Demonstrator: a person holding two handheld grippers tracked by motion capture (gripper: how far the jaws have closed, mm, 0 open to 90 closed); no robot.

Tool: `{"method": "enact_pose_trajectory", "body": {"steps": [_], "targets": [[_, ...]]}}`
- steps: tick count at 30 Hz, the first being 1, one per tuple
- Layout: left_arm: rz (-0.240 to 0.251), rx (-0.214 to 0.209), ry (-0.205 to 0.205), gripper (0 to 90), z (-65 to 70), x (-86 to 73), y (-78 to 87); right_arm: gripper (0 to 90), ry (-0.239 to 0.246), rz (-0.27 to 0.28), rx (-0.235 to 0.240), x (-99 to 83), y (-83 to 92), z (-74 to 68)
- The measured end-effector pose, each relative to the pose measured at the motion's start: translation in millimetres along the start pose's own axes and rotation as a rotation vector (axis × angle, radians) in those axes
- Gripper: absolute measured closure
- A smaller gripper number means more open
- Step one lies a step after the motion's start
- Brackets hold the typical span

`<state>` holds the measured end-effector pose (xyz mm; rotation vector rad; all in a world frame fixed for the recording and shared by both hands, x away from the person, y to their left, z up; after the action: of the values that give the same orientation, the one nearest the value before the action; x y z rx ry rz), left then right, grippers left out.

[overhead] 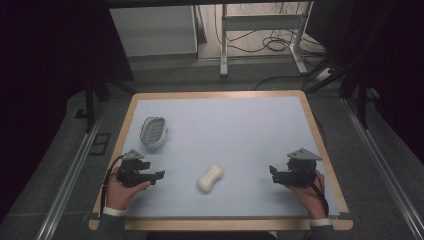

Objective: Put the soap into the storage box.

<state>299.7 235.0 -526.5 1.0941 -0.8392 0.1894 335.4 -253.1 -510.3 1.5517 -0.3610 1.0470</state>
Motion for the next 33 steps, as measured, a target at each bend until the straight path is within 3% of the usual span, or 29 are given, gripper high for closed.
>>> {"method": "enact_pose_trajectory", "body": {"steps": [5, 13, 17, 23, 33], "targets": [[-0.011, 0.003, -0.011, 27.6, 1.6, -2.5, -1.2, 3.5, -0.028, 0.01, 0.006, 2.0, 1.3, 3.7], [-0.002, 0.009, -0.019, 27.8, 8.0, -1.9, 2.3, 5.1, -0.021, 0.033, 0.005, 2.4, 4.1, 4.6], [-0.001, 0.006, -0.014, 27.4, 7.9, -1.5, 1.6, 6.2, -0.032, 0.05, 0.001, 2.0, 6.8, 7.5], [0.01, -0.003, 0.023, 26.7, 6.3, -4.3, 4.3, 6.2, -0.037, 0.031, 0.013, -0.2, 6.9, 9.8], [0.015, 0.015, 0.011, 27.4, 12.9, -4.1, 8.3, 6.7, -0.031, 0.046, 0.035, -2.3, 14.2, 14.2]]}}
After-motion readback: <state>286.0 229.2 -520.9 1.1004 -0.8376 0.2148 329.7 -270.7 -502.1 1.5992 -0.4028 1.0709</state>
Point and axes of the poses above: each handheld gripper's, and its own axes: y roughly backward along the jaws, x roughly out of its top, z roughly to its right, the point moved 2 cm from there along -y, roughly forward along the jaws, and after that the axes turned 1 degree about -y, right-handed, at the moved point
